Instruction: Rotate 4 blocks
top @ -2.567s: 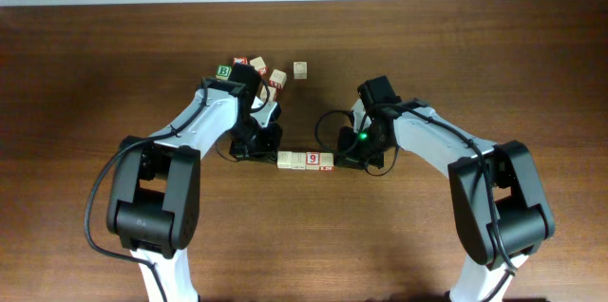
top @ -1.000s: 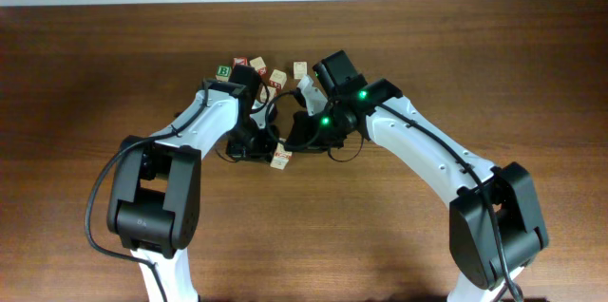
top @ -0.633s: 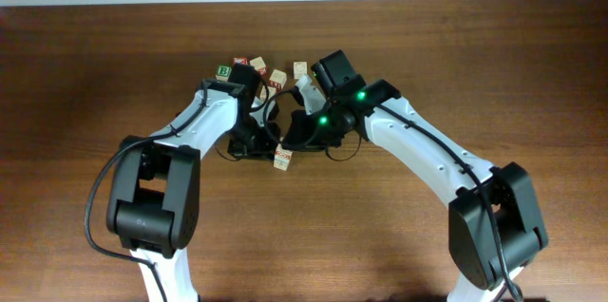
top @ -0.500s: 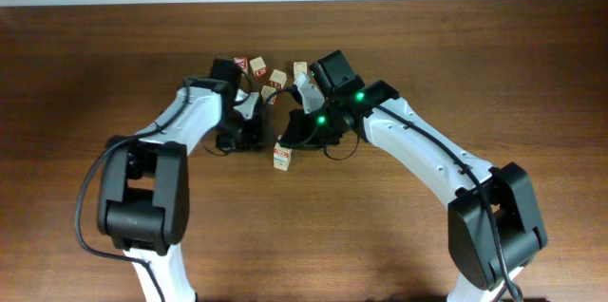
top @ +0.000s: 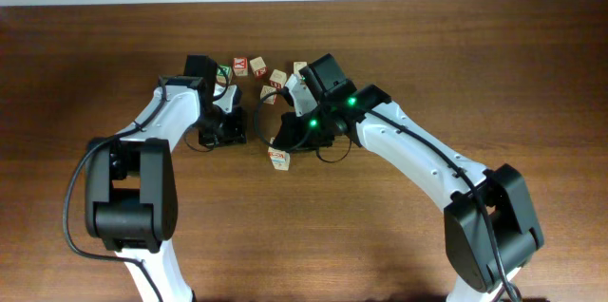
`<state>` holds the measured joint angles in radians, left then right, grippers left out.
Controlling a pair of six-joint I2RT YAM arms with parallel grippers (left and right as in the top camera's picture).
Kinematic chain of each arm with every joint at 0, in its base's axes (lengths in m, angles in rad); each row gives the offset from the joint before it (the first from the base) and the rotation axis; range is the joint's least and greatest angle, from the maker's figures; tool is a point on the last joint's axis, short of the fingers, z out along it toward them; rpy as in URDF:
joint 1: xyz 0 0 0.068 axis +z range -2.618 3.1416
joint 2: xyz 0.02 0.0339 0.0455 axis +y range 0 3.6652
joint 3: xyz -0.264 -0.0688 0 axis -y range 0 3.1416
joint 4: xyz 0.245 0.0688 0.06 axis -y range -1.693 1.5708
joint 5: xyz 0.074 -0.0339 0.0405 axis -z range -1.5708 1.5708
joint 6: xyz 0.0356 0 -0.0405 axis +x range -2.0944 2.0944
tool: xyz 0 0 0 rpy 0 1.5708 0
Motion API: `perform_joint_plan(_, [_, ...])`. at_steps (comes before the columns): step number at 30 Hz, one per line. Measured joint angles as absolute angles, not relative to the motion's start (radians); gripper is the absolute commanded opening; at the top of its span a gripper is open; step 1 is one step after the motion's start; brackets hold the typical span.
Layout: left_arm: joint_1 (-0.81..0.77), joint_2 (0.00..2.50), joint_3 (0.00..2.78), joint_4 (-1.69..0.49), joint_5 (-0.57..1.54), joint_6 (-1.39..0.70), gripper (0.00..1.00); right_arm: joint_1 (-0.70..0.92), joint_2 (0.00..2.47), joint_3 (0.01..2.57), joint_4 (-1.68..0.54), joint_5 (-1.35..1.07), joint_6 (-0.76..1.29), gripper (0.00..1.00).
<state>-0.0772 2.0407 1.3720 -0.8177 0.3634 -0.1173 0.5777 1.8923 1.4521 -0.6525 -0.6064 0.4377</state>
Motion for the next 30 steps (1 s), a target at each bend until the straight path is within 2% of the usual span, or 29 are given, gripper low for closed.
perform_joint_plan(12, [-0.077,2.041,1.372,-0.818,0.364,-0.117,0.00,0.578,1.908,1.513,-0.719,-0.565,0.437,0.06])
perform_joint_plan(13, [-0.077,2.041,1.372,-0.818,0.363,-0.117,0.00,0.578,1.909,1.519,-0.718,-0.562,0.437,0.10])
perform_joint_plan(16, [-0.077,2.041,1.406,-0.859,0.363,-0.117,0.00,0.571,1.920,1.615,-0.771,-0.551,0.404,0.13])
perform_joint_plan(18, [-0.077,2.038,1.486,-0.917,0.346,-0.118,0.00,0.549,1.925,1.747,-0.878,-0.535,0.367,0.18])
perform_joint_plan(22, [-0.077,1.938,1.718,-1.066,0.172,-0.117,0.02,0.443,1.922,2.051,-1.167,-0.392,0.270,0.34])
perform_joint_plan(24, [-0.077,1.816,1.804,-1.080,0.076,-0.117,0.18,0.401,1.914,2.181,-1.300,-0.284,0.233,0.41])
perform_joint_plan(25, [-0.077,1.765,1.819,-1.079,0.047,-0.121,0.48,0.384,1.903,2.243,-1.375,-0.208,0.220,0.46])
perform_joint_plan(26, [-0.077,1.679,1.831,-1.082,0.009,-0.120,0.99,0.372,1.879,2.284,-1.419,-0.130,0.209,0.51])
perform_joint_plan(27, [-0.077,1.641,1.833,-1.082,-0.005,-0.120,0.99,0.369,1.864,2.299,-1.447,-0.090,0.205,0.64])
perform_joint_plan(29, [-0.077,1.595,1.836,-1.096,-0.019,-0.118,0.99,0.369,1.808,2.313,-1.482,-0.003,0.200,0.80])
perform_joint_plan(30, [-0.077,1.591,1.836,-1.095,-0.020,-0.120,0.99,0.369,1.788,2.314,-1.496,0.023,0.192,0.94])
